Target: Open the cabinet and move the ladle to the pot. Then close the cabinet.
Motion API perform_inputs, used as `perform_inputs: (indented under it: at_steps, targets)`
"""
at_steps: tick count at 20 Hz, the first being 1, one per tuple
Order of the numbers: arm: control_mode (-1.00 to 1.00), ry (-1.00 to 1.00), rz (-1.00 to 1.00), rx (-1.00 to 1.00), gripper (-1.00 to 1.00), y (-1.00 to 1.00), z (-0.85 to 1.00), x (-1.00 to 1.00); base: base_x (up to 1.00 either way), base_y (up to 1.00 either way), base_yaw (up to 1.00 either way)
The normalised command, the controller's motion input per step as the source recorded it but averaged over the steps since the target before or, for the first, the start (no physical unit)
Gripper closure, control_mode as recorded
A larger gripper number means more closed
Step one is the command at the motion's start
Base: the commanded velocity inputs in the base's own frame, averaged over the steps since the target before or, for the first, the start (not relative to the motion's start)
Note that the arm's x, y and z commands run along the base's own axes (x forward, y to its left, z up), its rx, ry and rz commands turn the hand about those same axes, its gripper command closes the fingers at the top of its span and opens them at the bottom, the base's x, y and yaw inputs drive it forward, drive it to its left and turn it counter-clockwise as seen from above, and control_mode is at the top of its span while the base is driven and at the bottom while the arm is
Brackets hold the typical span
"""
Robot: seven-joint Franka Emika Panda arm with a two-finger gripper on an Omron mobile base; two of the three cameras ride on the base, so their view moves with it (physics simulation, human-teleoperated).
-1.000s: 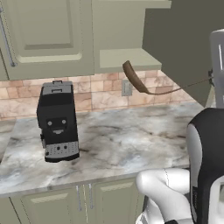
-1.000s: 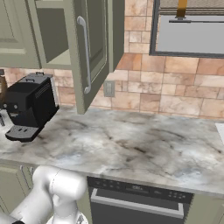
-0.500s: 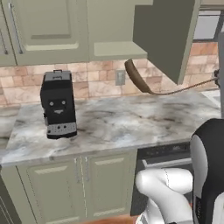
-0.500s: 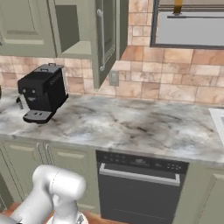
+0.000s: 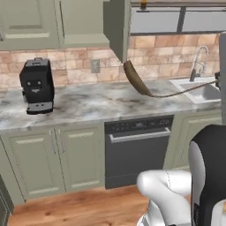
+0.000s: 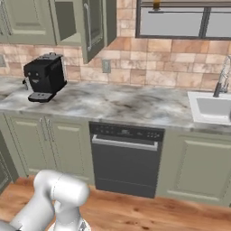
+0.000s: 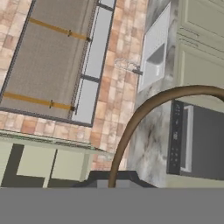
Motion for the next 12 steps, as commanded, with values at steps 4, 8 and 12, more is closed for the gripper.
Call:
perform_inputs:
  at_steps: [4, 8, 12]
  targets:
    - [1.00, 0.00, 0.00, 0.00, 1.00, 0.00, 0.00, 0.00, -0.18, -1.00, 0.00]
    - [1.00, 0.00, 0.00, 0.00, 1.00, 0.00, 0.00, 0.00, 0.00, -1.00, 0.00]
    - [1.00, 0.00, 0.00, 0.00, 1.00, 0.00, 0.00, 0.00, 0.00, -1.00, 0.00]
